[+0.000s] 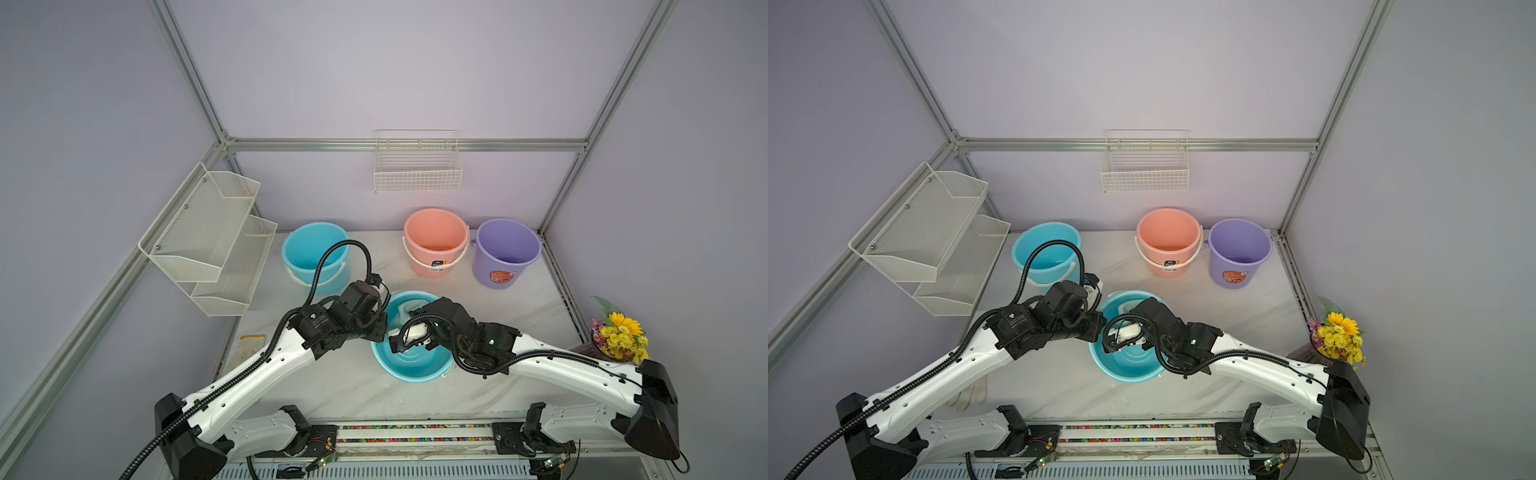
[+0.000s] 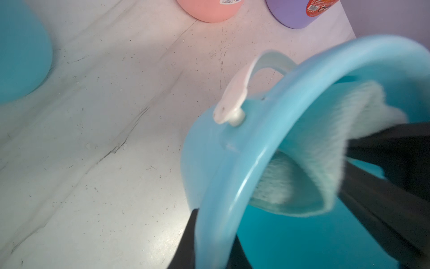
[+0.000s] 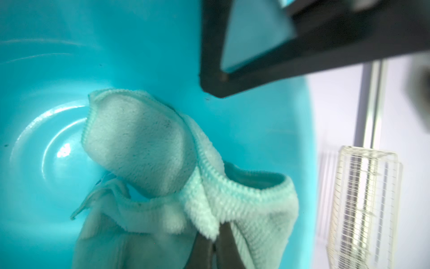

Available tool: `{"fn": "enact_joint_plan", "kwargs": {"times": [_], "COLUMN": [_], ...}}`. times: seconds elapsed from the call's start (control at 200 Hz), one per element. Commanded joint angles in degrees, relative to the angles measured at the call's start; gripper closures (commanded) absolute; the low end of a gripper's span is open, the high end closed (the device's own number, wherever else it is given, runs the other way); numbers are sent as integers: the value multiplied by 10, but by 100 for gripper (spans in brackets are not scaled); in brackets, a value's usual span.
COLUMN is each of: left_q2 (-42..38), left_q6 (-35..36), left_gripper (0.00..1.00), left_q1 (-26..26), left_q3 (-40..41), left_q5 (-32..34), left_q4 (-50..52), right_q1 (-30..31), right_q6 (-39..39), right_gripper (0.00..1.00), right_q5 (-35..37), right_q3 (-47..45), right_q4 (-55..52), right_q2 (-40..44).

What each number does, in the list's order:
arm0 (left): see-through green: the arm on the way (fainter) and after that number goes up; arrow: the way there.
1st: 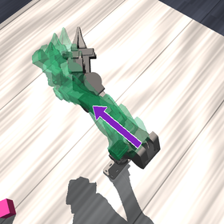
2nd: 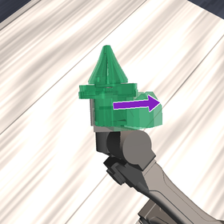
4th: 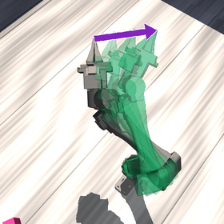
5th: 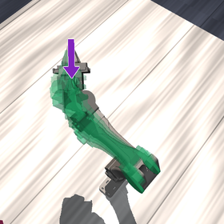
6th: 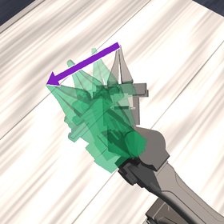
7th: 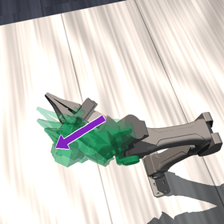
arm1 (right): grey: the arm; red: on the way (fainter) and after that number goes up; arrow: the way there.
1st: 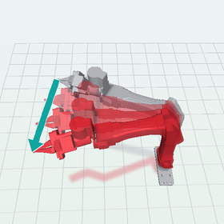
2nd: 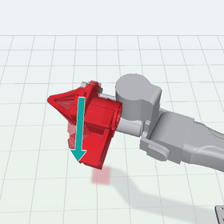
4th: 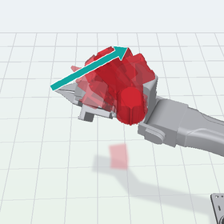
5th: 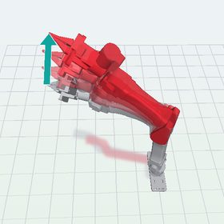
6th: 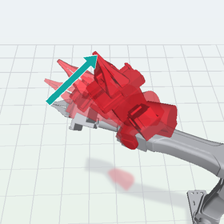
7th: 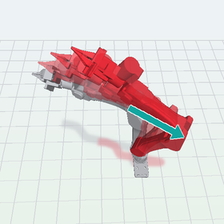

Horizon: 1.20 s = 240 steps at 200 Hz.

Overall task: Wipe the inside of the bucket with a cloth
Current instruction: Wipe the dirt from the inside of the bucket.

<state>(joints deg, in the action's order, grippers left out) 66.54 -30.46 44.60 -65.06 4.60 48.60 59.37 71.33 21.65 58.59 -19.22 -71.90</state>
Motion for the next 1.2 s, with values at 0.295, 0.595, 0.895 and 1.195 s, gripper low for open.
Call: {"fn": "enact_joint_plan", "kwargs": {"times": [0.295, 0.595, 0.895, 1.195], "left_q2": [10, 11, 1, 0], "left_q6": [-16, -2, 11, 11], "left_gripper": [100, 100, 100, 100], "left_q1": [-4, -3, -3, -3], "left_q3": [-36, -55, -59, -53], "left_q5": [-8, -38, -49, -45], "left_q4": [-25, -26, -30, -34], "right_q1": [50, 43, -22, -67], "right_q6": [118, 59, -37, -119], "right_gripper": [100, 100, 100, 100], "right_q5": [182, 101, -35, -107], "right_q3": [40, 5, -24, -24], "right_q4": [-29, 6, 61, 41], "right_q2": [-2, -99, -185, -202]}}
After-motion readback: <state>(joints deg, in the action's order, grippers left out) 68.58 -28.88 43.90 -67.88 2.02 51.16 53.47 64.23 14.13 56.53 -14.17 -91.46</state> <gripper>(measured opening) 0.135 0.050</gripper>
